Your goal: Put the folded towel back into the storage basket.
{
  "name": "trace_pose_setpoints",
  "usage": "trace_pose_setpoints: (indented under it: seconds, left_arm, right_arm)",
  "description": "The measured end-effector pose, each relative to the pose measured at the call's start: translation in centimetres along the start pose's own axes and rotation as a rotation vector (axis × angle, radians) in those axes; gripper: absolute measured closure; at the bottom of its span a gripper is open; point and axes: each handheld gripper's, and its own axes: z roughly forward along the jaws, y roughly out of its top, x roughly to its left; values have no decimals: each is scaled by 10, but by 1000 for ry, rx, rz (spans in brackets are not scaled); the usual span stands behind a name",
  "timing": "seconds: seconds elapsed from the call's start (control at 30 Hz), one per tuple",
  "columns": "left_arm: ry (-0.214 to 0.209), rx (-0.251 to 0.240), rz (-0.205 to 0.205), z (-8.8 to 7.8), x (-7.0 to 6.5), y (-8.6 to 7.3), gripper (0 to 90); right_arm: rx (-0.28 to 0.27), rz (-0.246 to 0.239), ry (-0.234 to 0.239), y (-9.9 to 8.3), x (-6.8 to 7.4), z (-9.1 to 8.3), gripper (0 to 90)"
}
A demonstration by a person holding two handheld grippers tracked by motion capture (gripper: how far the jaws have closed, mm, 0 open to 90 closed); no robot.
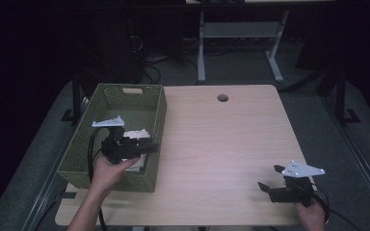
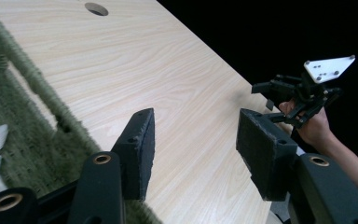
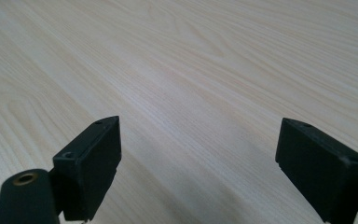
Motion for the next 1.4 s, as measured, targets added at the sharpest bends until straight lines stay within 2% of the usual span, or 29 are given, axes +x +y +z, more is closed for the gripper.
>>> trace_pose_setpoints:
  seconds: [0.33, 0.6, 1.03, 1.13, 1.4]
  left_arm:
    - [-1, 19, 30, 26, -16, 6, 464]
    - [1, -3, 49, 38, -26, 13, 465]
    - [6, -5, 59, 58, -37, 20, 433]
    - [18, -8, 68, 65, -43, 21, 407]
    - [33, -7, 91, 79, -51, 19, 409]
  right_arm:
    - [-18, 7, 1, 0, -1, -4, 137]
    - [-28, 8, 2, 0, -1, -5, 137]
    - [-31, 15, 4, 0, -2, -4, 137]
    - [-32, 12, 3, 0, -3, -5, 137]
    - [-35, 12, 6, 0, -3, -5, 137]
